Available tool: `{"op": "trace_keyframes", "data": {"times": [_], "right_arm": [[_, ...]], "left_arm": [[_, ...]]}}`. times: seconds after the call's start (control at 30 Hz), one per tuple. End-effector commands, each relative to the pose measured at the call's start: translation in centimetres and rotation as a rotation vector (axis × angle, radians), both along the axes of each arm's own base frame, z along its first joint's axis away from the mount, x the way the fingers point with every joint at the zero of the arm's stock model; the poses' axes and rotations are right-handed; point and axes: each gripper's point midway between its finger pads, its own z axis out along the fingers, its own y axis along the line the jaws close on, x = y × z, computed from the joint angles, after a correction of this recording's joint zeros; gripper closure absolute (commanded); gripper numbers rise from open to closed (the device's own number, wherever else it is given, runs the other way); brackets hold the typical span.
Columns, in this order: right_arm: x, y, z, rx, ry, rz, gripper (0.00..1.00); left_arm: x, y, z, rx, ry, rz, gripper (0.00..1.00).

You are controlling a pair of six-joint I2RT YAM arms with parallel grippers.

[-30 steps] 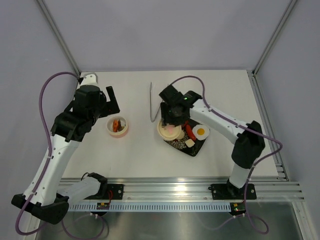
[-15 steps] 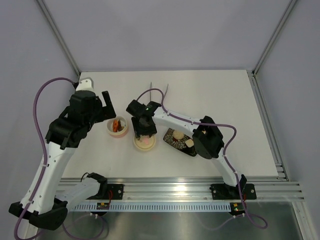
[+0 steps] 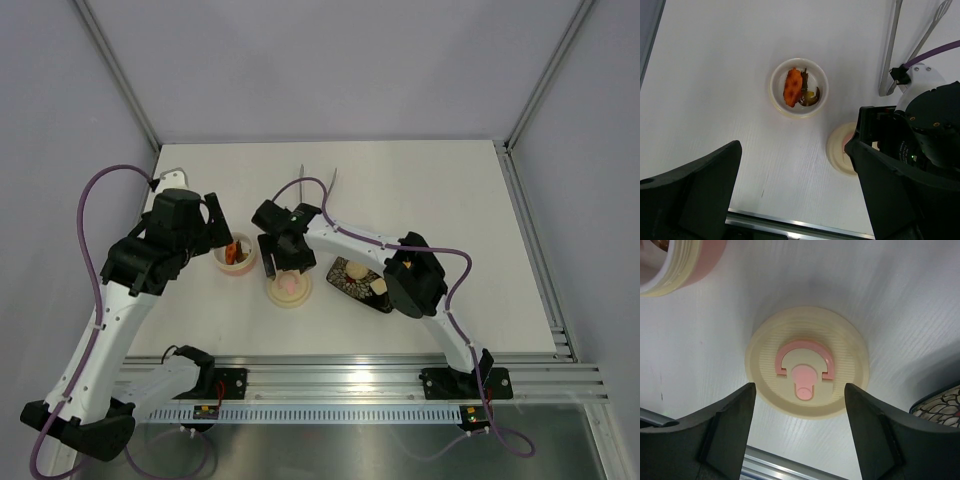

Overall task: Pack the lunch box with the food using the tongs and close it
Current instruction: Place the box lid at the center of the board.

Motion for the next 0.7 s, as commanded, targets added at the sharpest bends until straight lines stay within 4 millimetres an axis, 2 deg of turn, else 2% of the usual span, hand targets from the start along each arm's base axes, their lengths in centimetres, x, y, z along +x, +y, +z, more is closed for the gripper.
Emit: {"op": "trace_keyframes", "data": {"times": [0.0, 0.07, 0.13, 0.17, 0.2, 0.23, 0.27, 0.3, 0.33, 0.37, 0.4, 0.43, 0.47, 0.5, 0.57, 0.63, 0.67], "right_arm": [[0.7, 0.1, 4.6, 0.073, -0.075, -0.002, 0.20], [0.9, -0.9, 4.7, 0.046, -0.098, -0.015, 0.20], [1.3, -2.2, 6.2, 0.044, -0.134, -0.042, 0.18], [1.6, -3.7, 5.8, 0.021, -0.131, -0.065, 0.18], [2.0, -4.6, 7.3, 0.045, -0.156, -0.087, 0.17], [2.4, -5.7, 7.8, 0.041, -0.174, -0.110, 0.16], [2.8, -7.8, 7.1, 0.012, -0.166, -0.146, 0.15], [3.0, -9.0, 8.8, 0.036, -0.192, -0.169, 0.14], [3.4, -10.2, 9.5, 0.034, -0.214, -0.195, 0.13], [3.2, -11.9, 8.8, 0.008, -0.205, -0.215, 0.11], [3.9, -13.7, 10.5, 0.032, -0.233, -0.258, 0.06], [4.1, -14.9, 10.9, 0.031, -0.246, -0.285, 0.04], [3.9, -16.4, 10.2, 0.009, -0.240, -0.305, 0.03], [4.5, -18.0, 11.4, 0.030, -0.265, -0.346, 0.02], [4.4, -20.2, 11.0, 0.007, -0.262, -0.384, 0.01], [4.6, -22.6, 11.6, 0.007, -0.273, -0.439, 0.00], [4.3, -23.5, 11.0, -0.008, -0.258, -0.454, 0.00]], "left_arm": [[0.3, 0.7, 0.7, -0.011, -0.037, 0.065, 0.04], [0.2, 0.5, 0.6, -0.020, -0.031, 0.056, 0.04], [0.1, 0.2, 0.1, -0.020, -0.010, 0.041, 0.04], [0.0, -0.2, -0.7, -0.029, 0.015, 0.018, 0.04], [-0.1, -0.4, -1.3, -0.029, 0.038, 0.009, 0.04], [-0.2, -0.7, -2.0, -0.033, 0.058, 0.000, 0.04], [-0.3, -1.2, -2.6, -0.055, 0.077, -0.009, 0.05], [-0.5, -1.4, -3.6, -0.057, 0.104, -0.010, 0.05], [-0.6, -1.7, -4.2, -0.063, 0.117, -0.017, 0.06], [-0.8, -2.3, -4.7, -0.078, 0.131, -0.035, 0.06], [-0.8, -2.8, -5.4, -0.086, 0.146, -0.048, 0.06], [-1.0, -3.8, -6.0, -0.086, 0.163, -0.081, 0.06], [-0.9, -4.4, -6.3, -0.091, 0.170, -0.081, 0.06], [-1.0, -5.1, -6.8, -0.087, 0.183, -0.091, 0.06], [-1.3, -6.9, -8.4, -0.087, 0.232, -0.114, 0.06], [-1.5, -8.6, -9.7, -0.102, 0.259, -0.153, 0.07], [-1.1, -9.5, -10.2, -0.111, 0.266, -0.170, 0.07]]}}
